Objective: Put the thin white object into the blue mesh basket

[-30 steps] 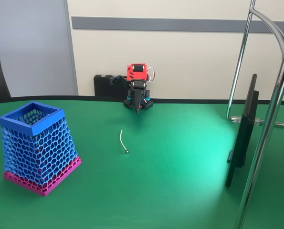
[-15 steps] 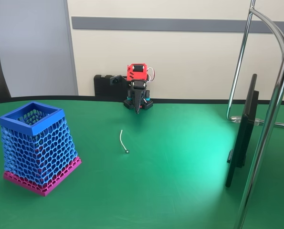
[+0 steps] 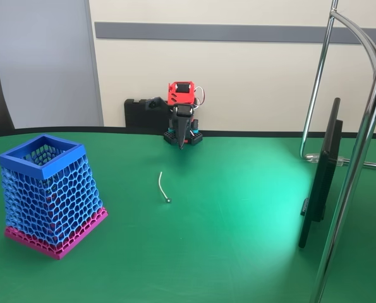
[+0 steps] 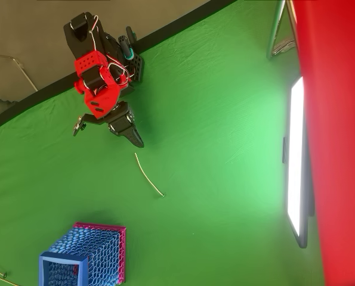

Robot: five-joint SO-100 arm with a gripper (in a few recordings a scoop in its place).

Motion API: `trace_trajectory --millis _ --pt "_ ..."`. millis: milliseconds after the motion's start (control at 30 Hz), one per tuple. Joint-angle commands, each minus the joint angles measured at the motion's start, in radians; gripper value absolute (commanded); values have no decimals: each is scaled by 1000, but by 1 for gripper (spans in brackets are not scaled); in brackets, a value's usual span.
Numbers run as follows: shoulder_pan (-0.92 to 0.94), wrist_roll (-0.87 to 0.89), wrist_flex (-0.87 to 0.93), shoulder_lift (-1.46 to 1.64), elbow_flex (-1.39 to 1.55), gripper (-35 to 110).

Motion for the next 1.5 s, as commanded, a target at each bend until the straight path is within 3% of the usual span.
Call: trace_trajectory --millis 0,467,667,867,1000,1233,1467 --pt "18 -21 3 -57 -91 1" --pt "6 110 -57 -443 -387 1" --pt "-2 35 -44 -635 -538 1" --pt "3 -184 -46 -839 -693 1" --pt "20 -341 48 -969 -836 1" --pt "103 -799 107 -1154 -1042 1" --pt "143 -1118 78 -1315 -1143 1"
